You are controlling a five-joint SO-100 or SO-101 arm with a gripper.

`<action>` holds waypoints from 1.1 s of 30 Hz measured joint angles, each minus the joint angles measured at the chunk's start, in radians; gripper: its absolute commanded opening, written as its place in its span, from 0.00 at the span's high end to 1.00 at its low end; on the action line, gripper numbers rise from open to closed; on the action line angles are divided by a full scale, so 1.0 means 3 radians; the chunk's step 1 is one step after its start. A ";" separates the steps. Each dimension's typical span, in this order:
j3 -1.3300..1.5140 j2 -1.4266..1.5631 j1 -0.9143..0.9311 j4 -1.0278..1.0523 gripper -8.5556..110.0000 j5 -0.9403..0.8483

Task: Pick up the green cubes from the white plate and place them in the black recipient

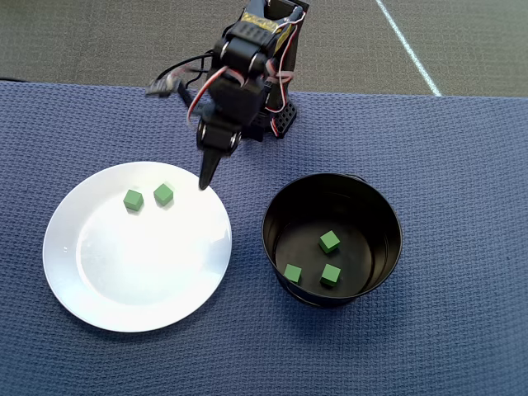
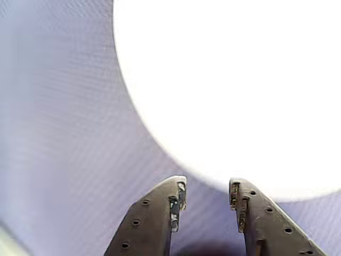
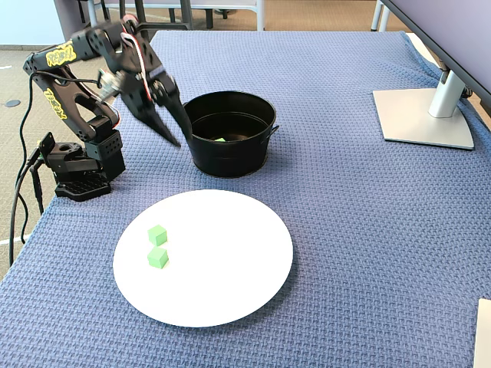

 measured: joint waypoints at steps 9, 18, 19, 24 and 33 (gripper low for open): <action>0.1023 -0.0496 0.0547 -0.1432 0.93 -0.2132; 0.1002 -0.0762 0.0731 -0.1401 0.74 -0.3590; 0.0972 -0.0762 0.0762 -0.1375 0.74 -0.3656; 0.0859 -0.0828 0.0910 -0.1248 0.73 -0.3907; 0.0854 -0.1094 0.1115 -0.1335 0.74 -0.4024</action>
